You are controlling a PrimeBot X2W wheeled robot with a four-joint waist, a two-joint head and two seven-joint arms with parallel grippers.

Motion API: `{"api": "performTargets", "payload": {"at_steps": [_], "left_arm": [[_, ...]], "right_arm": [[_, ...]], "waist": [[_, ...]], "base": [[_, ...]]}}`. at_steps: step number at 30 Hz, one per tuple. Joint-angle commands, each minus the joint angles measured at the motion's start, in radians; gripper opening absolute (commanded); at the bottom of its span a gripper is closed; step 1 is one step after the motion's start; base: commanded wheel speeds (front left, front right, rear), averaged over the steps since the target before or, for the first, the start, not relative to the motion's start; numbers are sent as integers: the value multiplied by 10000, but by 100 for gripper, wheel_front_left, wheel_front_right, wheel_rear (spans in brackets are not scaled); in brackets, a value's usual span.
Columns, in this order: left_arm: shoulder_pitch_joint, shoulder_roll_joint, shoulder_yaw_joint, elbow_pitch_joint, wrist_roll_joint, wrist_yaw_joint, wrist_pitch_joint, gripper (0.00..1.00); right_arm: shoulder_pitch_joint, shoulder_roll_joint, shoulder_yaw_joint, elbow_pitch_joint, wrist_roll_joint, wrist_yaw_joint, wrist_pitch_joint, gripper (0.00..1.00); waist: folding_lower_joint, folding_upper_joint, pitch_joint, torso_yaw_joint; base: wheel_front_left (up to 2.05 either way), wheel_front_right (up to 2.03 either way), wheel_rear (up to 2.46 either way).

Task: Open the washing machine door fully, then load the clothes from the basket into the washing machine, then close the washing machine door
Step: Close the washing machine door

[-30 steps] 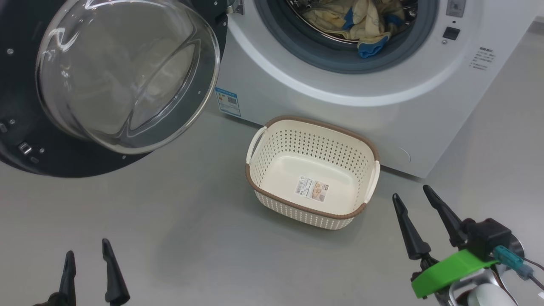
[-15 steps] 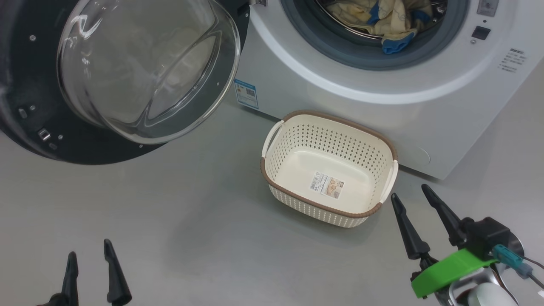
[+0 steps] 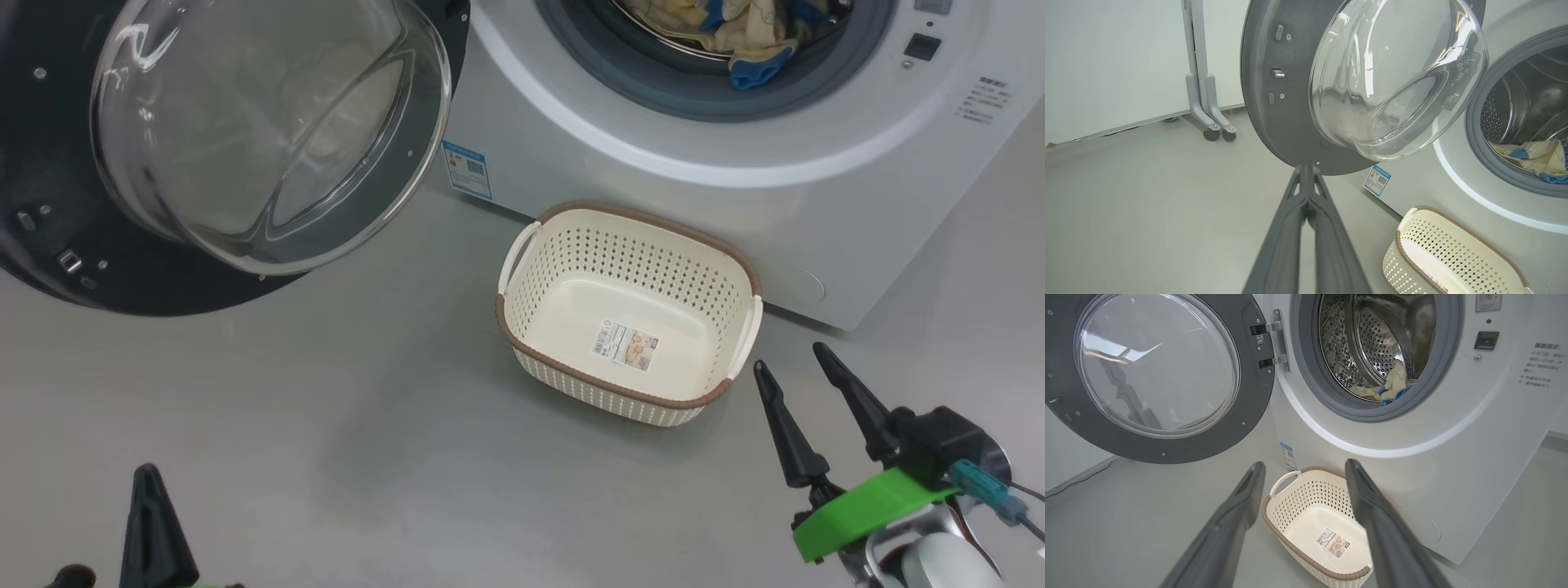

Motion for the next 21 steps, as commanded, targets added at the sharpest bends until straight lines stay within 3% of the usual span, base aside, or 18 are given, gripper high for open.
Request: {"api": "performTargets", "payload": {"at_steps": [1,9,14,21], "left_arm": [[-335,33,576,-410,-331,-55,-111,0],[-811,30,2040,-518,-1711,-344,-111,0],[-1559,199,3351,-378,-2824,-815,-111,0],[-3484,1479,4640,367,-4723,-1187,585,0]], "right_arm": [[-353,-199,149,-350,-15,37,15,100],[-362,-227,90,-394,-5,37,15,100],[-343,-230,34,-437,-10,37,42,100],[-379,-268,-1,-542,15,37,148,100]], "waist": [[0,0,38,-43],[0,0,133,-123],[0,0,172,-135],[0,0,254,-143]], "base": [[0,0,0],[0,0,0],[0,0,0],[0,0,0]]}}
